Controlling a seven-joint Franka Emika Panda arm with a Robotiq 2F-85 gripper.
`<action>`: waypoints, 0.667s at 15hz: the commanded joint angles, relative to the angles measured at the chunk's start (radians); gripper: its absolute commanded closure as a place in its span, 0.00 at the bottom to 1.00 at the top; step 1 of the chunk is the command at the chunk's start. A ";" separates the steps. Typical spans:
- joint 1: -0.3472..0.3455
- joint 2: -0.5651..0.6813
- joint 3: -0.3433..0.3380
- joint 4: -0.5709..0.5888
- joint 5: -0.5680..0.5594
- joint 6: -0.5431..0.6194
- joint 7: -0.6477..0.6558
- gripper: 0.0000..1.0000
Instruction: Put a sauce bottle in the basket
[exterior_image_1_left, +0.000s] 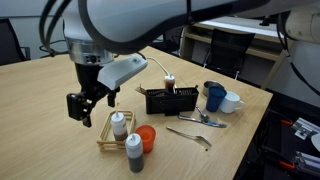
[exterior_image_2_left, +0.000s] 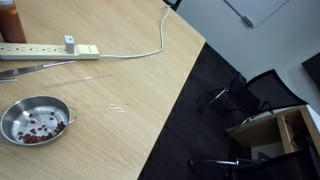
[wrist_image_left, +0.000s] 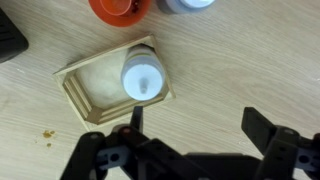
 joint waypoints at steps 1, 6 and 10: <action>0.027 -0.083 -0.008 -0.051 -0.013 -0.017 0.052 0.00; 0.080 -0.229 0.008 -0.144 -0.008 -0.109 0.155 0.00; 0.095 -0.194 0.006 -0.085 -0.014 -0.117 0.151 0.00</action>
